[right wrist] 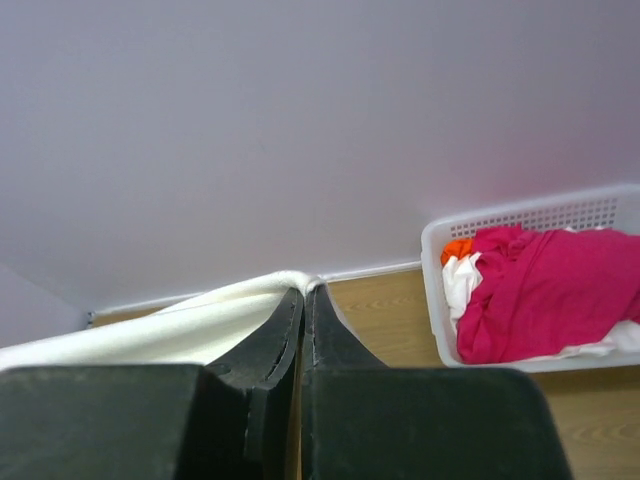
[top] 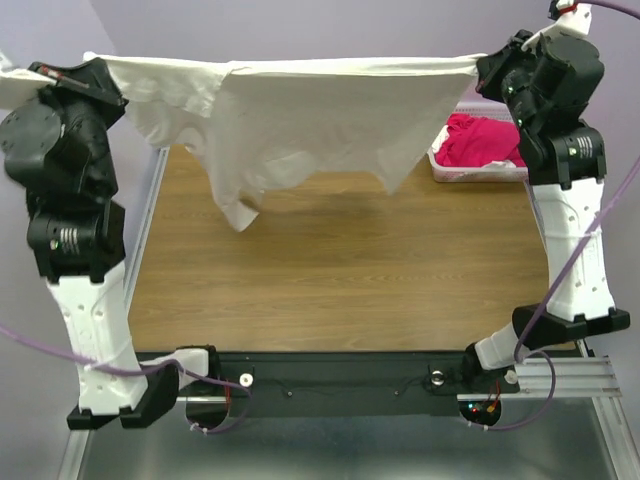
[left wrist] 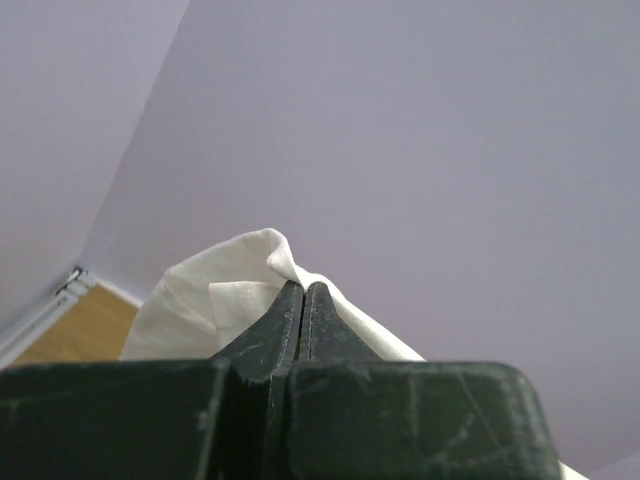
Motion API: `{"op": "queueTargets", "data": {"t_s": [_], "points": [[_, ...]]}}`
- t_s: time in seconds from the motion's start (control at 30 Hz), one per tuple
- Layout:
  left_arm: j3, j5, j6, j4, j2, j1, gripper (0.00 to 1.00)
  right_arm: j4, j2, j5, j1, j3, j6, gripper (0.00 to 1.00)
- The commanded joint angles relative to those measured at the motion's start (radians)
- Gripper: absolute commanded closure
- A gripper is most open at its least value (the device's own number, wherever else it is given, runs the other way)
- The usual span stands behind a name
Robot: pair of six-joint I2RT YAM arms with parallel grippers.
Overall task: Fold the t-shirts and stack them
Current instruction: Flatten the tshirt out
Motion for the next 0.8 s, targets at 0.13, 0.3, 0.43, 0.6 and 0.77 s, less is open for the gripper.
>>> {"op": "queueTargets", "data": {"t_s": [0.13,0.3,0.43,0.6,0.77], "points": [[0.002,-0.069,0.2,0.154,-0.174,0.016,1.0,0.13,-0.228,0.004,-0.013,-0.148,-0.134,0.99],[0.001,-0.072,0.234,0.161,-0.179,0.011,1.0,0.133,-0.243,-0.018,-0.013,-0.157,-0.136,0.99],[0.011,-0.049,0.236,0.166,-0.142,0.01,1.0,0.134,-0.222,-0.061,-0.013,-0.149,-0.134,0.99],[0.043,-0.007,0.236,0.178,-0.043,0.01,1.0,0.141,-0.162,-0.084,-0.013,-0.125,-0.14,0.99],[0.103,0.033,0.234,0.2,0.065,0.01,1.0,0.167,-0.058,-0.084,-0.015,-0.079,-0.146,0.99]]}}
